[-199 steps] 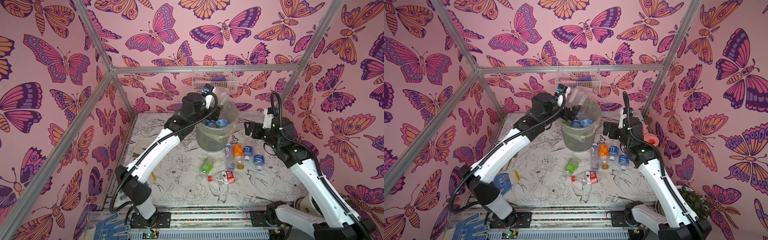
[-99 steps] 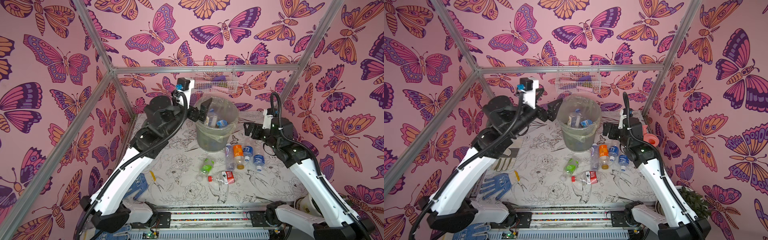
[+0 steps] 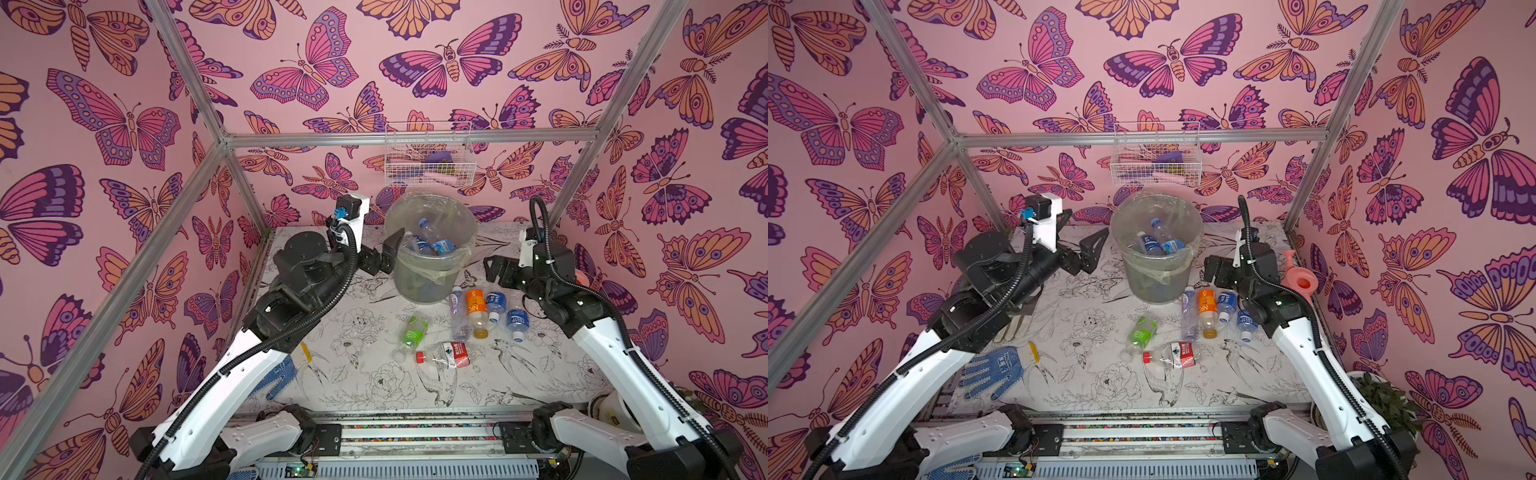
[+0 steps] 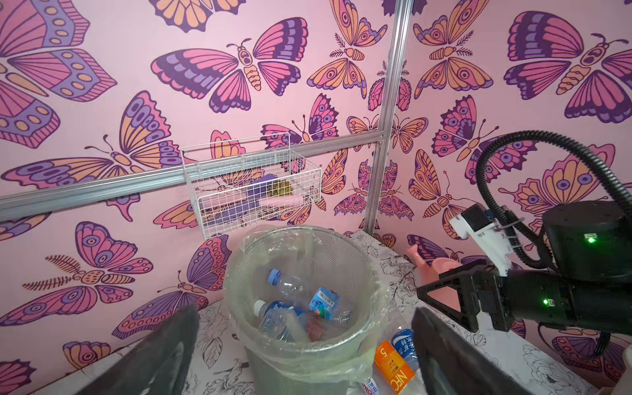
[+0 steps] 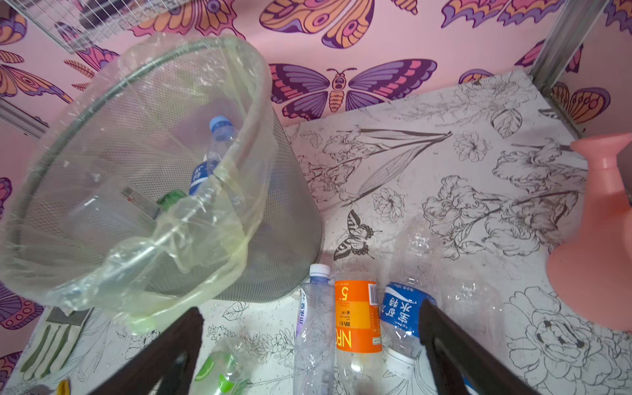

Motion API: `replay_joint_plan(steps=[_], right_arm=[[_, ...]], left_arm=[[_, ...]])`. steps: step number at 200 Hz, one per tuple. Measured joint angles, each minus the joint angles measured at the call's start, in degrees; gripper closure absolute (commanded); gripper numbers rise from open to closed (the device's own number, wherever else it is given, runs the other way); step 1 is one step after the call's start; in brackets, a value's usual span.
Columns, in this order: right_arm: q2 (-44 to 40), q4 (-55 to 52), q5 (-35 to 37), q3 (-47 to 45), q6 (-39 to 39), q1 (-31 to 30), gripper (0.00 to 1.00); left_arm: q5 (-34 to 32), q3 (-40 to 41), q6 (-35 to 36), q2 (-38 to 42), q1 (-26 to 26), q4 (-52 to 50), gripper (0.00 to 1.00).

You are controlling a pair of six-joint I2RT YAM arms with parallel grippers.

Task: Throw the plastic bottles in the bin
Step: Throw the plastic bottle into the trash bin, then pick up the plastic bottle from the middle-right of the table.

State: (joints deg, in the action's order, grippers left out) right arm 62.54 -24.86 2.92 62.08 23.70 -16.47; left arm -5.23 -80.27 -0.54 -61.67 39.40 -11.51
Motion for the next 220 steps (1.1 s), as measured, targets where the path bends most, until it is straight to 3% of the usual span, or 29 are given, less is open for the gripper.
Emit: replay_joint_plan(steps=[97,172,220], right_arm=[[6.69,-7.19,5.27,-0.76,5.18,2.80,0.01],[12.57,-10.73,5.88,-1.51,11.08,11.54,0.00],[17.33,-10.95,8.44,-5.40,12.85,13.35,0.01]], left_arm=[[-0.52,24.76,-9.55,10.08,0.00,-0.68,0.01],[0.92,36.44,-19.04,13.25,1.97,-1.27,0.00],[0.52,41.68,-24.24,13.77,6.25,-1.86,0.00]])
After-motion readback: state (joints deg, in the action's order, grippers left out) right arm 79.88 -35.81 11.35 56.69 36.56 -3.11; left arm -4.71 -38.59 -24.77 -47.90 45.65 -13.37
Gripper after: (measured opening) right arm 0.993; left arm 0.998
